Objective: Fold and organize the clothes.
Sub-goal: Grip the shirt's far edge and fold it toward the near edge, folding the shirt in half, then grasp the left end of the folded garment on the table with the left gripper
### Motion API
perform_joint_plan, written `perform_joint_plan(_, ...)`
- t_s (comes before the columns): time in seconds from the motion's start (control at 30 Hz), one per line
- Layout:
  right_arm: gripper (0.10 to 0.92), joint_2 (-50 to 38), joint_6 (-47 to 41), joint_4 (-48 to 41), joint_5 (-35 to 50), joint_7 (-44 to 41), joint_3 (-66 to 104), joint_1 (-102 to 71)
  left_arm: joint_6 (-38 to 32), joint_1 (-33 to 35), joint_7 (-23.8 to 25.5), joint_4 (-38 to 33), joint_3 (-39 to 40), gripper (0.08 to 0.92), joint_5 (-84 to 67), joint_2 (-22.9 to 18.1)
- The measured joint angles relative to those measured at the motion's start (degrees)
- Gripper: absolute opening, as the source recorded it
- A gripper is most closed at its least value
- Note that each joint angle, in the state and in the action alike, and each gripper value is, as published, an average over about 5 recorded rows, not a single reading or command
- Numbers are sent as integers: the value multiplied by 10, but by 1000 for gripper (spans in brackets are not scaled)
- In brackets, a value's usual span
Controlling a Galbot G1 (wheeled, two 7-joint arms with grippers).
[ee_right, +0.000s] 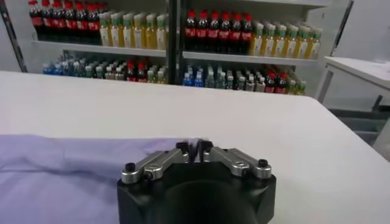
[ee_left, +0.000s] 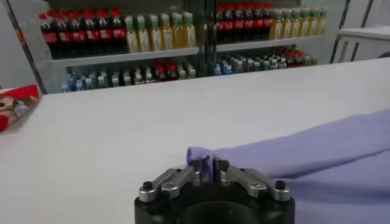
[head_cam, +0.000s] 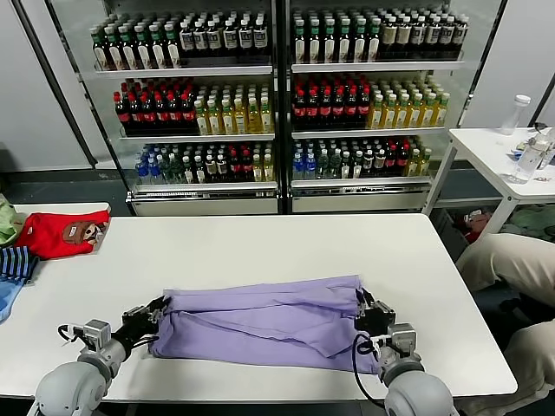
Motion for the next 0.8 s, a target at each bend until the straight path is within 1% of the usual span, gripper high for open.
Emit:
perform_joint_plan(0.37, 682, 13, 26, 46, -32, 10, 32, -63, -3, 33, -91, -42, 19, 660, -2, -30)
perform_joint_plan(0.47, 759, 17, 33, 53, -43, 12, 32, -73, 2, 34, -113, -43, 24, 744, -4, -37)
perform_joint_plan(0.53, 793, 19, 37, 55, -50, 14, 30, -78, 6, 32, -126, -41, 25, 785, -6, -41)
perform_joint_plan(0.6, 812, 21, 40, 57, -58, 15, 28, -81, 12, 31, -136, -38, 26, 803, -13, -43)
perform_joint_plan(0.63, 818, 21, 41, 58, -61, 16, 27, -83, 16, 31, -140, -37, 25, 793, -17, -44)
perform_joint_plan(0.7, 821, 23, 42, 61, -68, 16, 24, -85, 23, 32, -146, -38, 24, 754, -28, -45)
perform_joint_plan(0.8, 823, 27, 43, 62, -78, 15, 20, -86, 32, 36, -153, -42, 25, 668, -42, -46)
